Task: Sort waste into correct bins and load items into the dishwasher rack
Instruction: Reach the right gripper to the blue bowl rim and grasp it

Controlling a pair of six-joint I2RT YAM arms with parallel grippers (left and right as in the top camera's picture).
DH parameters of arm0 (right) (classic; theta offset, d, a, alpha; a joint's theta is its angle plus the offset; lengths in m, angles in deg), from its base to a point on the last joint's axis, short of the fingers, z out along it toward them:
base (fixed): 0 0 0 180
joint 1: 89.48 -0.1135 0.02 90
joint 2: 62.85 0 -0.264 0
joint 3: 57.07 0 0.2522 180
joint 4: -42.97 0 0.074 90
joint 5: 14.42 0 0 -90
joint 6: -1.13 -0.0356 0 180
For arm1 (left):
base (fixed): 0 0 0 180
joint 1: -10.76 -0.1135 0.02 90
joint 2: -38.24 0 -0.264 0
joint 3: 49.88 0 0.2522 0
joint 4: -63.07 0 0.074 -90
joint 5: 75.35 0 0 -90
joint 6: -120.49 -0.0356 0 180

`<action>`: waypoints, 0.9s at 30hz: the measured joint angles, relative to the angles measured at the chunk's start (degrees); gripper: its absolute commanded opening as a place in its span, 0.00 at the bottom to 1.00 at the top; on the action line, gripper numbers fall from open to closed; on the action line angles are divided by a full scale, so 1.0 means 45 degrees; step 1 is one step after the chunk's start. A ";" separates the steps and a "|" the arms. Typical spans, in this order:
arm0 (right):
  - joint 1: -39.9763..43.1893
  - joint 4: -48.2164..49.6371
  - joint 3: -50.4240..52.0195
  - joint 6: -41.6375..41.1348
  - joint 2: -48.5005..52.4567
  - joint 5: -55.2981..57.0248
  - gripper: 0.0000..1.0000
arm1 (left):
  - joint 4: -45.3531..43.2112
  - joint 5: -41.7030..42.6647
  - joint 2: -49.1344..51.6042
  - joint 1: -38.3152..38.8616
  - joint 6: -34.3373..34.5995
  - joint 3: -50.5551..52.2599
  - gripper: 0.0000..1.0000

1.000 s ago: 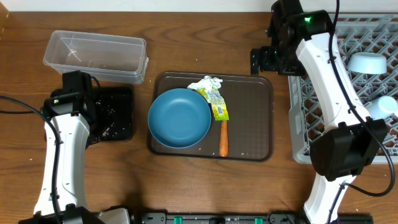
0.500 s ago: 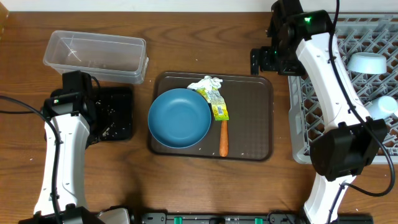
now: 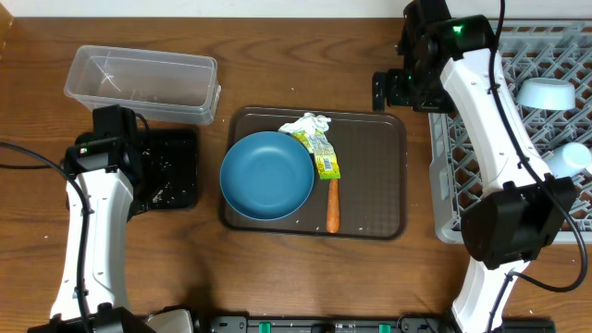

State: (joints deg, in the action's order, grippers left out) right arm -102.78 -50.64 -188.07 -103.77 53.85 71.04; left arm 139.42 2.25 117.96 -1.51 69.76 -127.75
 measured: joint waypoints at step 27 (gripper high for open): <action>-0.5474 0.2565 0.1574 -0.0709 0.0005 -0.2545 0.99 | 0.0000 0.0000 0.0000 0.0000 0.0000 0.0000 0.99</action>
State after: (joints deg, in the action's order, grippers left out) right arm -127.42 -39.10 -180.98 -106.96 53.88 59.59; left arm 139.42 2.25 117.96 -1.51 69.76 -127.75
